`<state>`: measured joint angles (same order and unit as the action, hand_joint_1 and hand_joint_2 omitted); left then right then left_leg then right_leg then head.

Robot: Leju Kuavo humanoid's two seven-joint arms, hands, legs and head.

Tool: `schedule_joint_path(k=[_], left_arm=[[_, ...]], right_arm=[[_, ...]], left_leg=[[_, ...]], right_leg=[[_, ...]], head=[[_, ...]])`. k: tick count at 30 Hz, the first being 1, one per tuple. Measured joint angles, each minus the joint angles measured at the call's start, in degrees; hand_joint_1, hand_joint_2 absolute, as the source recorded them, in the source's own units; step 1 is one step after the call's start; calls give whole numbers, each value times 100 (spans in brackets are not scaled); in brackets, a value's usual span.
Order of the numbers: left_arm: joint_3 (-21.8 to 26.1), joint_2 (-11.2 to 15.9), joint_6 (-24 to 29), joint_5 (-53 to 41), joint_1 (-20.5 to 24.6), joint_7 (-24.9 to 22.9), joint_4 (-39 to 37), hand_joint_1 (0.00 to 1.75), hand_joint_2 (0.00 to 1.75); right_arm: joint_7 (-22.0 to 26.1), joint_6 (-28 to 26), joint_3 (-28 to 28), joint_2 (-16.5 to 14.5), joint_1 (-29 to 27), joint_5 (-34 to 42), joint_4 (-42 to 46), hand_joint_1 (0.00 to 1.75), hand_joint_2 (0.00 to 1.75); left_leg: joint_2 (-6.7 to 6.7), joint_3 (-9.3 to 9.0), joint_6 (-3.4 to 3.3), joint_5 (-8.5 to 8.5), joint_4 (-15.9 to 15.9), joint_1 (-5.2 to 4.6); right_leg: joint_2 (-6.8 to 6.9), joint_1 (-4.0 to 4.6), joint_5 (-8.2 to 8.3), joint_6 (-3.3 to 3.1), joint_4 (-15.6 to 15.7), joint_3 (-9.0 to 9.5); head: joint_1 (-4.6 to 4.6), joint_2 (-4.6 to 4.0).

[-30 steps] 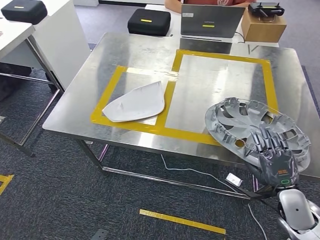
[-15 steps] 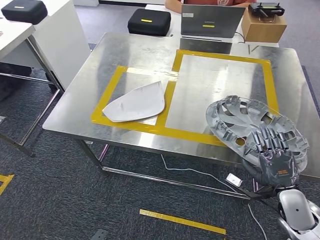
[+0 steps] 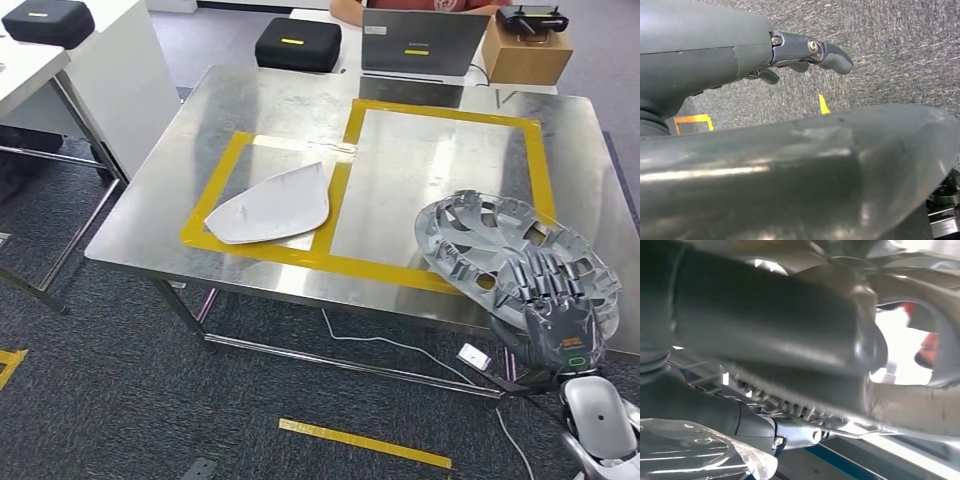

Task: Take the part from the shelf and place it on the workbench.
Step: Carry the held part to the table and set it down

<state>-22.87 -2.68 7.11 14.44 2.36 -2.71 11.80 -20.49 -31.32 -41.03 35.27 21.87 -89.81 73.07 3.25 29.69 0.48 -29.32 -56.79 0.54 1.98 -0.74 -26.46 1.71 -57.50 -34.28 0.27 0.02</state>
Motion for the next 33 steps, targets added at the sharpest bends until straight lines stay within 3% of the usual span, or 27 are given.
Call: schedule_joint_path(k=[17, 33], left_arm=[[48, 6, 22, 57, -4, -16, -2, 0, 0], [113, 6, 26, 105, -8, -38, -19, 0, 0]], right_arm=[[-125, 643, 208, 79, 84, 0, -406, 0, 175], [-295, 882, 468, 132, 81, -7, -677, 0, 175]], left_leg=[[-1, 0, 0, 0, 0, 0], [0, 0, 0, 0, 0, 0]], right_leg=[[1, 0, 0, 0, 0, 0], [1, 0, 0, 0, 0, 0]], head=[[-1, 0], [-1, 0]])
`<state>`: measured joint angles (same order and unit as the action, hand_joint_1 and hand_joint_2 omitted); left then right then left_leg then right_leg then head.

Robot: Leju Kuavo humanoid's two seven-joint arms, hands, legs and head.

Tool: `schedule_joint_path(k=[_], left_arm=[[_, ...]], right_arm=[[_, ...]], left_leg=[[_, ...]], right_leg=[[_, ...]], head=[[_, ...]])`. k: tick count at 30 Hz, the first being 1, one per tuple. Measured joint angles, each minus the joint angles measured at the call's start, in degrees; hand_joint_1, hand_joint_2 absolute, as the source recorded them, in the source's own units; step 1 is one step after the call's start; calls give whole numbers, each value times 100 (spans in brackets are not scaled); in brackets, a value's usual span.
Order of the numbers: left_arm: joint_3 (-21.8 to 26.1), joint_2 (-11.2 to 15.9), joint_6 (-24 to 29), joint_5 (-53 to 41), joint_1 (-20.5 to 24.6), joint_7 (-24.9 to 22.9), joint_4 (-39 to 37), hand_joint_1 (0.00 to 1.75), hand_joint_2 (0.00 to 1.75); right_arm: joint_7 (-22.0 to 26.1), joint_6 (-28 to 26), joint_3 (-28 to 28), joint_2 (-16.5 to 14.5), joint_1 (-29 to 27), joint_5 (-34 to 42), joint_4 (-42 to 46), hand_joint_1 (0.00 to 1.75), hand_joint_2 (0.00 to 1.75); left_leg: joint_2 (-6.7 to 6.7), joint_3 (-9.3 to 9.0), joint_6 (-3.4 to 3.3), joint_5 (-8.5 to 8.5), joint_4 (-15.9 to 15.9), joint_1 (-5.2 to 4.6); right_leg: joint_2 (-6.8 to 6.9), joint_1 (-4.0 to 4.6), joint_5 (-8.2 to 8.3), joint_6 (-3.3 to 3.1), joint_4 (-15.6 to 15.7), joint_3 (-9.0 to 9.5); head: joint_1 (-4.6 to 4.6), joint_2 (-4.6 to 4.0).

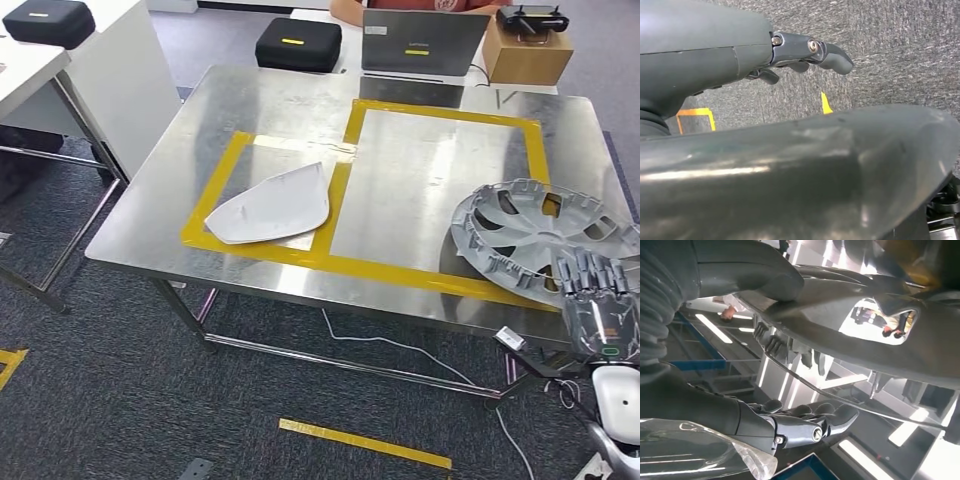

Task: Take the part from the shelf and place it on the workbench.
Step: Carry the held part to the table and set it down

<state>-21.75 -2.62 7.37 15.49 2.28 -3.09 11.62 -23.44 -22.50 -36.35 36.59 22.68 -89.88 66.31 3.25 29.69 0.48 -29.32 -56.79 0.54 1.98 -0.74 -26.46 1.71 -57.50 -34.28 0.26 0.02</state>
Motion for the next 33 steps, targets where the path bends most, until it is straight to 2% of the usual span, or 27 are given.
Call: schedule_joint_path(k=[14, 20, 27, 33], left_arm=[[79, -5, 84, 37, -1, -20, -21, 0, 0], [95, -9, 83, 38, 0, -31, -23, 0, 0], [98, -11, 58, -7, 13, -72, -23, 0, 0], [98, -29, 59, -30, 23, -106, -23, 0, 0]], right_arm=[[-904, 534, 107, 69, -11, 0, -191, 0, 175], [-1066, 456, 64, 69, 2, 0, -211, 0, 175], [-989, 84, -293, 32, 228, -2, -216, 0, 175], [-1268, 244, -831, -118, 611, -2, -218, 0, 175]], left_leg=[[0, 1, -1, 0, 0, 0], [0, 6, 0, 0, 0, 0], [1, 17, 0, 0, 1, 0], [-1, 8, 0, 2, 1, 1]], right_leg=[[1, 0, 0, 0, 0, 0], [0, 0, 0, 0, 0, 0], [-2, 0, 0, 0, 0, 0], [1, 1, 0, 0, -1, 1]], head=[[0, 0], [1, 0], [1, 0], [0, 0]])
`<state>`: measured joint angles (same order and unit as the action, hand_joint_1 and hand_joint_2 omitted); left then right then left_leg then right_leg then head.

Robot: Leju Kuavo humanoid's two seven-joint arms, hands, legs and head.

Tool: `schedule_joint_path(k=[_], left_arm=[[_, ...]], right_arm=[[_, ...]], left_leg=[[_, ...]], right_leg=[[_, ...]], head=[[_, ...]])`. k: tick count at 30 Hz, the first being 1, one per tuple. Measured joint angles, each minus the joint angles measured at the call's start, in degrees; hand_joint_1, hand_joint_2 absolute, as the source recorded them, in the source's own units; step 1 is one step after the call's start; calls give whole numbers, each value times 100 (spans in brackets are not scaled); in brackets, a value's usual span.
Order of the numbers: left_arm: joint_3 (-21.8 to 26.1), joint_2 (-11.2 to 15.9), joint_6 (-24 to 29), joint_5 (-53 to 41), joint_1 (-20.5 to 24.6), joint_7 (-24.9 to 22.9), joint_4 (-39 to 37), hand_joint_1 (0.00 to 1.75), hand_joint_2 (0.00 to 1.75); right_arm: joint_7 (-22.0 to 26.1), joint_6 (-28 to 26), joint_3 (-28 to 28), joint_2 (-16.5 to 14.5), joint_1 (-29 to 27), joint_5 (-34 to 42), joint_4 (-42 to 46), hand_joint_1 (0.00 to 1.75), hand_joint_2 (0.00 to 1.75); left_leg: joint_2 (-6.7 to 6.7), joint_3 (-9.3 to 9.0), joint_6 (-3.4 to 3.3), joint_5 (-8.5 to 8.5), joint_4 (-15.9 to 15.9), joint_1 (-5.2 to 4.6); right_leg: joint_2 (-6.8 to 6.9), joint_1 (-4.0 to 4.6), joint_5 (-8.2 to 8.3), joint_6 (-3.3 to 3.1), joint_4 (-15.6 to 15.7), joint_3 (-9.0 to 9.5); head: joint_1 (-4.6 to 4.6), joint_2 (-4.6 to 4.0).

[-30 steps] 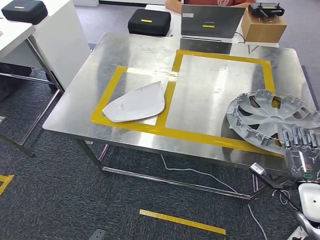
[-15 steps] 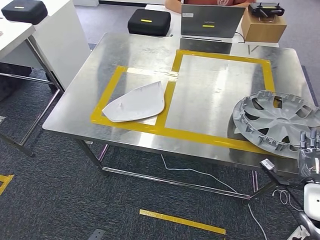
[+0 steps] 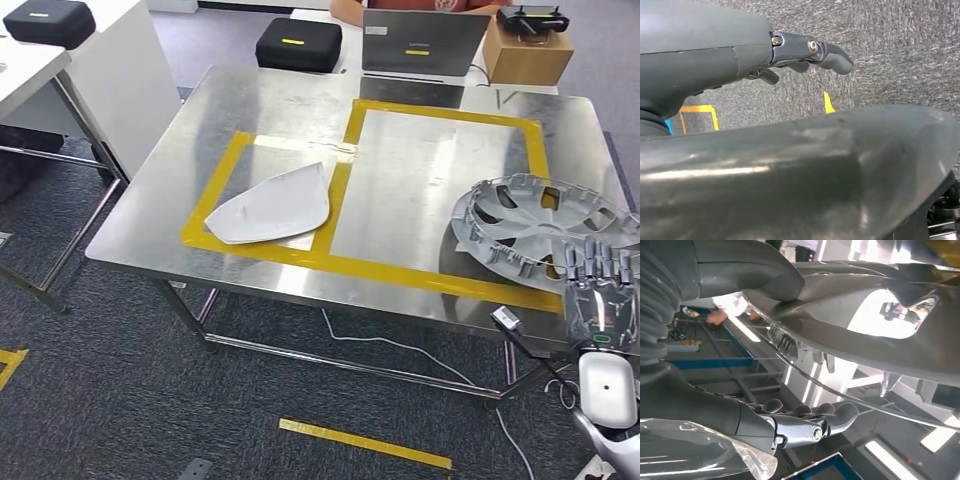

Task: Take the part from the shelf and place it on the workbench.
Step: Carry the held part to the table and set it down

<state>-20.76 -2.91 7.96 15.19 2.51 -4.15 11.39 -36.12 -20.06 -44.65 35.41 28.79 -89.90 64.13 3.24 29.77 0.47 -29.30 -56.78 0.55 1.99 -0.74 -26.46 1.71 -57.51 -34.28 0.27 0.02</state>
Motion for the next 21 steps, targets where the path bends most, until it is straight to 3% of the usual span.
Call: schedule_joint_path(k=[5, 12, 21], left_arm=[[0, -4, 0, 0, 0, -5, 0, 0, 0], [12, -33, 8, 16, 0, -19, 0, 0, 0], [14, -43, 7, -2, -1, -24, 0, 0, 0]], right_arm=[[-34, 130, -206, -78, 133, 0, -1, 0, 175], [-77, 819, -422, -267, 446, 0, -31, 0, 175], [-79, 700, -604, -289, 660, 0, -24, 0, 175]], left_leg=[[-1, -3, 0, 0, 0, 0], [-1, -4, 0, 0, 0, 0], [0, -6, 0, 0, -1, 0]], right_leg=[[1, 0, 0, 0, -1, 0], [3, 0, 0, 0, 0, 0], [1, 0, 0, 0, 0, 0]], head=[[0, 0], [0, 0], [-1, 0]])
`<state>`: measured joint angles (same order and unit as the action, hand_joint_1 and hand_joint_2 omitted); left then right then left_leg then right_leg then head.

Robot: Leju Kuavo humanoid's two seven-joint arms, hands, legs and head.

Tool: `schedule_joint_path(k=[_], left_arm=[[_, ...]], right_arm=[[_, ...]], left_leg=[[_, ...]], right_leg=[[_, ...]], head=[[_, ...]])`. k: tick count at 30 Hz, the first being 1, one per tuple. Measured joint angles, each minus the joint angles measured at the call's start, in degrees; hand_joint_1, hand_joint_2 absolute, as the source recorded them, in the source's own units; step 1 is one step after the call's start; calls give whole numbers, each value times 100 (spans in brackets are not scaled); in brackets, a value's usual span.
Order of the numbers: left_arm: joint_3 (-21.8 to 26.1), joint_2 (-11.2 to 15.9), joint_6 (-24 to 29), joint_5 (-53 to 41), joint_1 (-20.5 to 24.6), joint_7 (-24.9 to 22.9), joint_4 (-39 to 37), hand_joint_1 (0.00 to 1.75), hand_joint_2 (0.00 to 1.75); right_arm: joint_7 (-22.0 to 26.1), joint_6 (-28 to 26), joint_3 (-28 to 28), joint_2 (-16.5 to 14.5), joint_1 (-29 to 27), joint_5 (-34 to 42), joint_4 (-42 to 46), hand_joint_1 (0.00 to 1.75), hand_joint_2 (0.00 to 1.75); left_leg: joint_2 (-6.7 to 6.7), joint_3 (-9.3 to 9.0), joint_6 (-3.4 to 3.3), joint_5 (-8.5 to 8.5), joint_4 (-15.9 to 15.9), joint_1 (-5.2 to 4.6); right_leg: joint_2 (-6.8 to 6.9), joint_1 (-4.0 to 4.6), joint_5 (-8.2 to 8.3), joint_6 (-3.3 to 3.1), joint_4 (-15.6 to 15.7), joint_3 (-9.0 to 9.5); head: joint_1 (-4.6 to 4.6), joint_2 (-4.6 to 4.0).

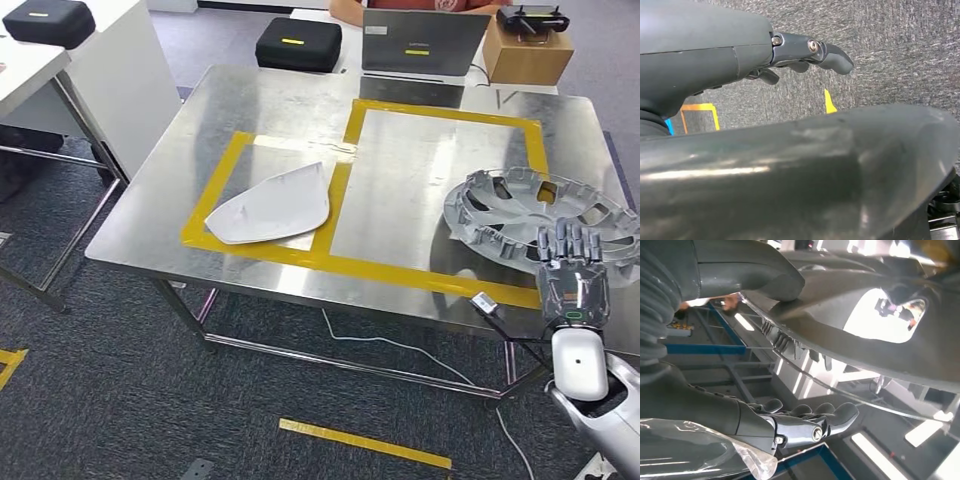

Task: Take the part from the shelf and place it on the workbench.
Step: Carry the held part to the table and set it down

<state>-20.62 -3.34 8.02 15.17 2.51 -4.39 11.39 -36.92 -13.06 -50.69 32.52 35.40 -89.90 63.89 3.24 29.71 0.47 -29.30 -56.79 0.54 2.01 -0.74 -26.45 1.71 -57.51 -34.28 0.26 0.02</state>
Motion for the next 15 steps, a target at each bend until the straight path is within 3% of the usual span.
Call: schedule_joint_path(k=[4, 8, 15], left_arm=[[1, 0, -6, -13, 1, 0, 0, 0, 0], [-1, 0, -81, -80, 21, -3, 0, 0, 0], [-1, 2, -79, -82, 24, -8, 0, 0, 0]], right_arm=[[0, -155, -135, 1, 103, 0, 0, 0, 175], [0, -776, -827, 7, 635, 0, 0, 0, 175], [0, -788, -1120, 24, 762, 2, 0, 0, 175]], left_leg=[[0, -1, 0, 0, 0, 0], [1, -4, 0, 0, 0, 0], [1, -3, 0, 0, -1, 0]], right_leg=[[-2, 0, 0, 0, 0, -1], [-4, 1, 0, 0, 0, -1], [-4, 0, 0, 0, 0, 0]], head=[[1, 0], [0, 0], [0, 0]])
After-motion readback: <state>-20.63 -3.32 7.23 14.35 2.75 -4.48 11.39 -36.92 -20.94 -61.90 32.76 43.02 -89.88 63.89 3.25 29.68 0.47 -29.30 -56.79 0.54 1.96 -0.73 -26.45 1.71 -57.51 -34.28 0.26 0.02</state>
